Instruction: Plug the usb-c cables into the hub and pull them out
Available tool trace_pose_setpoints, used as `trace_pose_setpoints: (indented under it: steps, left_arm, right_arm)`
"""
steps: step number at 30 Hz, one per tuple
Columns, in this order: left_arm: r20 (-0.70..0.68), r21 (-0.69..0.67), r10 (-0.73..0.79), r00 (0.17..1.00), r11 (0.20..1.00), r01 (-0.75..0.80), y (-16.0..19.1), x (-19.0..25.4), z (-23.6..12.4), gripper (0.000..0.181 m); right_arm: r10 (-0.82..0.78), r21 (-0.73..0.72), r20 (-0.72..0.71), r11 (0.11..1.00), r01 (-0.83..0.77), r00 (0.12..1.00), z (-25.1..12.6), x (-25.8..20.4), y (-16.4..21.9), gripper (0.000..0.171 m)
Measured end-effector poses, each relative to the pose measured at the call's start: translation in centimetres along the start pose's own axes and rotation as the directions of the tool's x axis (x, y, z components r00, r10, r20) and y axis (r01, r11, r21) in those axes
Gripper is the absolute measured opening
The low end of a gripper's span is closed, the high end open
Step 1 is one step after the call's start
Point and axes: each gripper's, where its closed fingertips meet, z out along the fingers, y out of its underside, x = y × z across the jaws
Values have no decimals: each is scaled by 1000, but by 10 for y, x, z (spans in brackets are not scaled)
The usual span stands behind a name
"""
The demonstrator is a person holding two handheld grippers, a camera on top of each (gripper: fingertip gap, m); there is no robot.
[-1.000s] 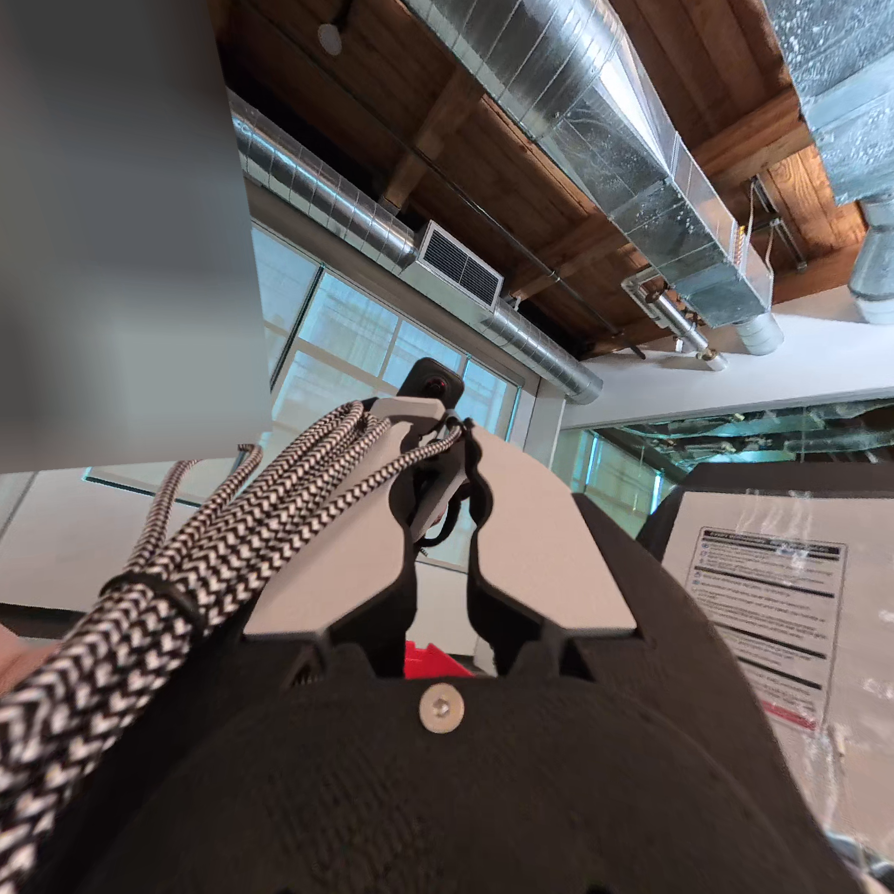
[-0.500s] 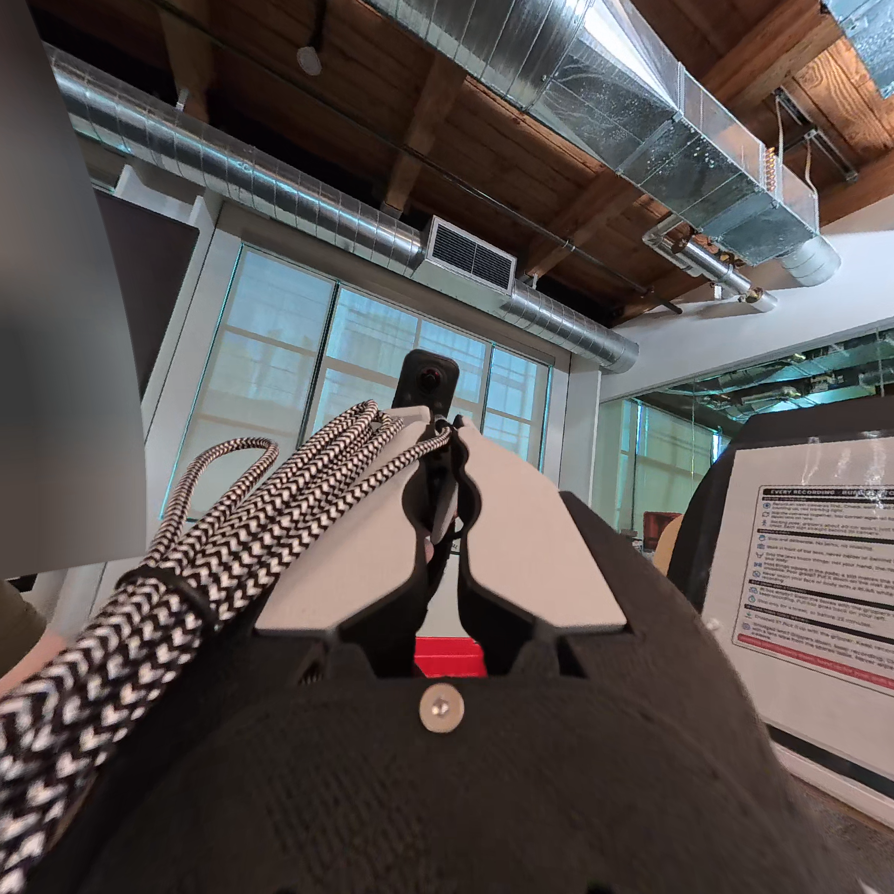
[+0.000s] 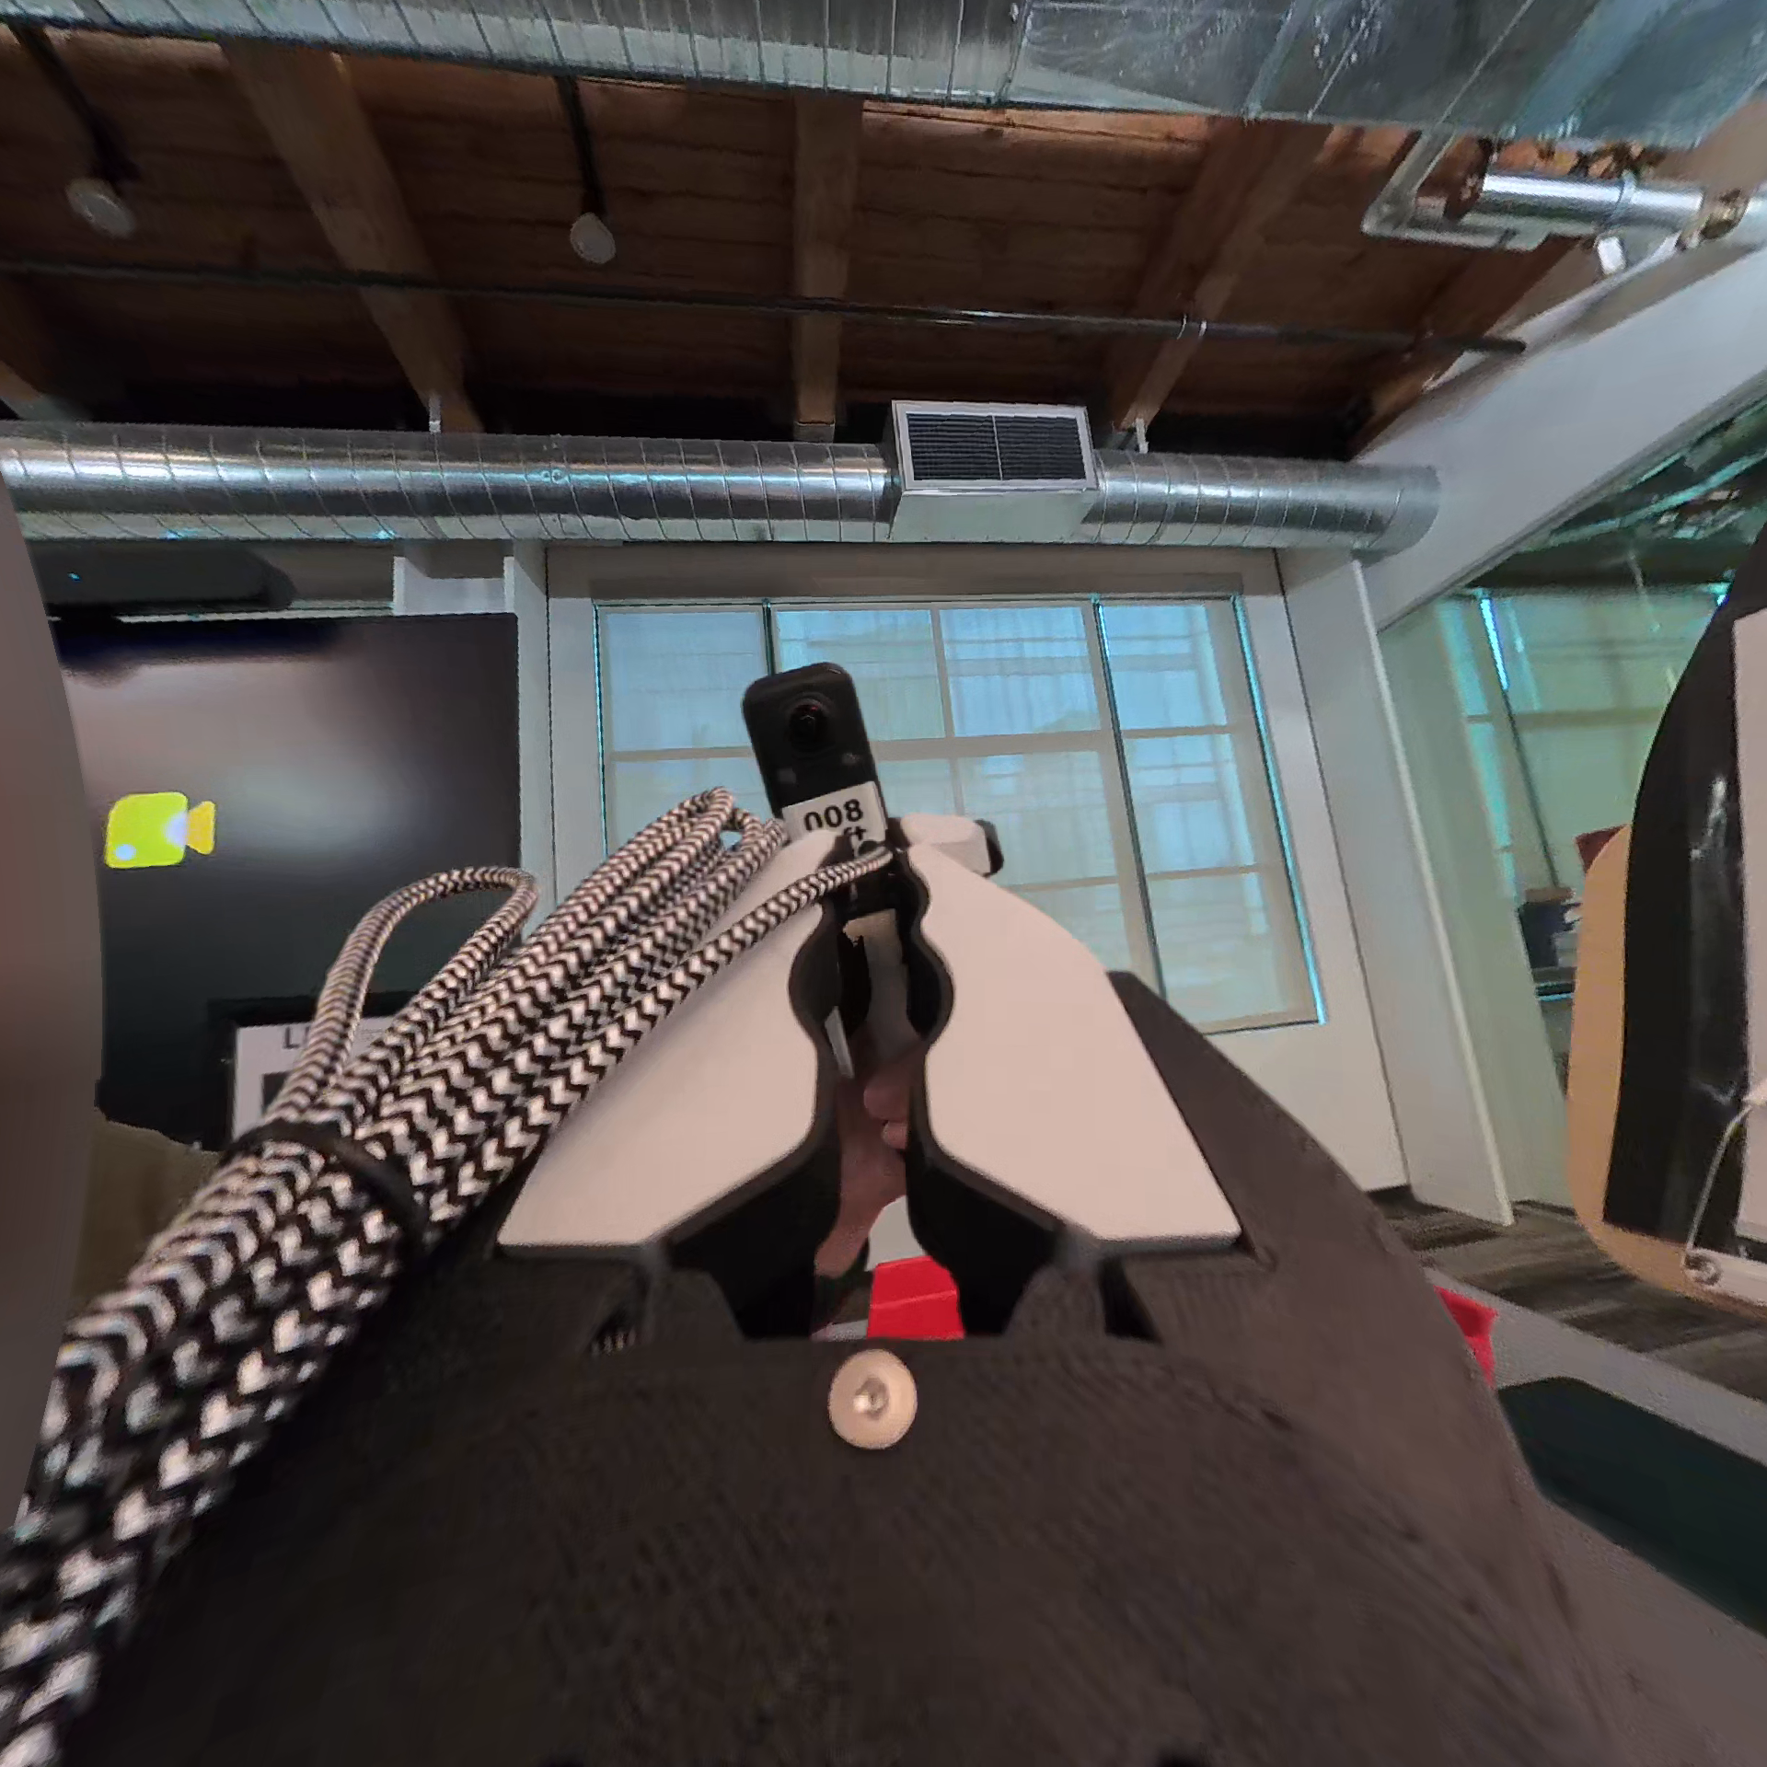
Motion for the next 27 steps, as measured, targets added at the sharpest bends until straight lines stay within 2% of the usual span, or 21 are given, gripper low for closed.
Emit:
trace_pose_setpoints:
  steps: [4, 9, 12, 24, 27]
  left_arm:
    - [53, -55, 121, 991, 992, -118, 4, -2, -5, 8]
    - [100, -133, 220, 970, 969, -206, 10, -6, -12, 8]
    - [123, -180, 268, 956, 953, -244, 14, -8, -14, 8]
    - [120, -203, 290, 949, 943, -263, 17, -8, -19, 5]
    - [152, -207, 281, 947, 946, -248, 19, -9, -19, 12]
  right_arm:
    - [55, -49, -3, 997, -55, 998, 3, 2, 5, 7]
    - [191, -111, -15, 975, -191, 982, 7, 7, 11, 7]
    - [216, -143, -36, 965, -219, 976, 7, 11, 16, 3]
    - [254, -247, -8, 937, -248, 967, 7, 11, 25, 2]
    - [218, -266, 10, 942, -207, 976, 5, 13, 26, 2]
